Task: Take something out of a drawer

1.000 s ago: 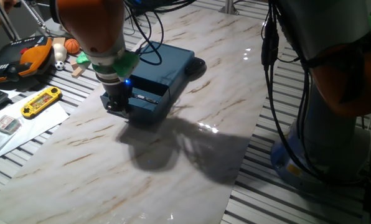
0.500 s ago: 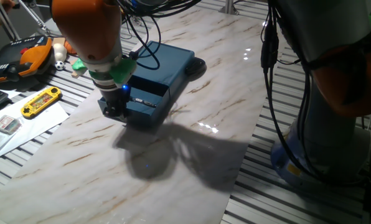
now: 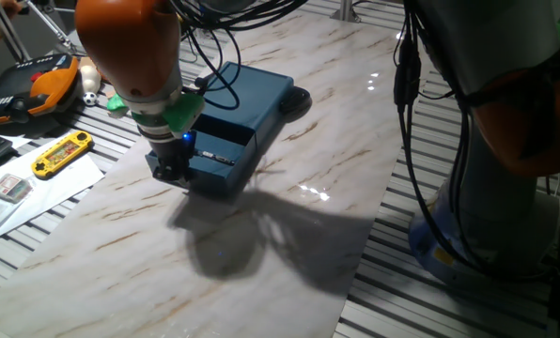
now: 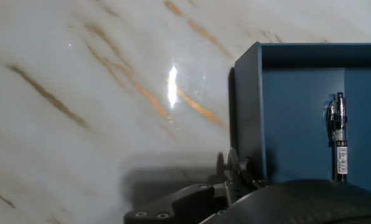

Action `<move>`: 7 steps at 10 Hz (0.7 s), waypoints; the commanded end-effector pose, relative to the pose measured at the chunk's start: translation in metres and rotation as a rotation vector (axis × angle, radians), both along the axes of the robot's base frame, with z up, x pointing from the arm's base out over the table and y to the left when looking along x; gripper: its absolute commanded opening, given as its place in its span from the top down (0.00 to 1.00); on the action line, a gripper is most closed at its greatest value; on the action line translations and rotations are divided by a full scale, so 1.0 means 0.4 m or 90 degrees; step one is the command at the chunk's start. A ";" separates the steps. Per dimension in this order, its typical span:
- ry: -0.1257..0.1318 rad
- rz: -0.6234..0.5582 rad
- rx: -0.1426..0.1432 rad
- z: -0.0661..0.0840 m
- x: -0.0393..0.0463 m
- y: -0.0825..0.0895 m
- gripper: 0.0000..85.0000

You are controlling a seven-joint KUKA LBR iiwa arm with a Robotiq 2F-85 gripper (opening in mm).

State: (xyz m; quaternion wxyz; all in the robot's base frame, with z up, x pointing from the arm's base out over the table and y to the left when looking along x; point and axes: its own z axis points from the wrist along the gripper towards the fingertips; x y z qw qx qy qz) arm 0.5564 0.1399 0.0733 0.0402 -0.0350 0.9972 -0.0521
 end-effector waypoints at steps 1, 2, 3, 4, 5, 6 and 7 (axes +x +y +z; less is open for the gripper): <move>-0.001 0.000 -0.003 0.000 -0.001 0.004 1.00; -0.001 0.000 -0.004 -0.002 -0.002 0.009 1.00; -0.002 -0.001 -0.007 -0.004 -0.003 0.017 1.00; -0.002 -0.001 -0.011 -0.003 -0.004 0.024 1.00; -0.002 -0.001 -0.014 -0.002 -0.004 0.029 1.00; -0.002 -0.002 -0.014 -0.003 -0.004 0.035 1.00; -0.002 -0.003 -0.015 -0.006 -0.005 0.042 1.00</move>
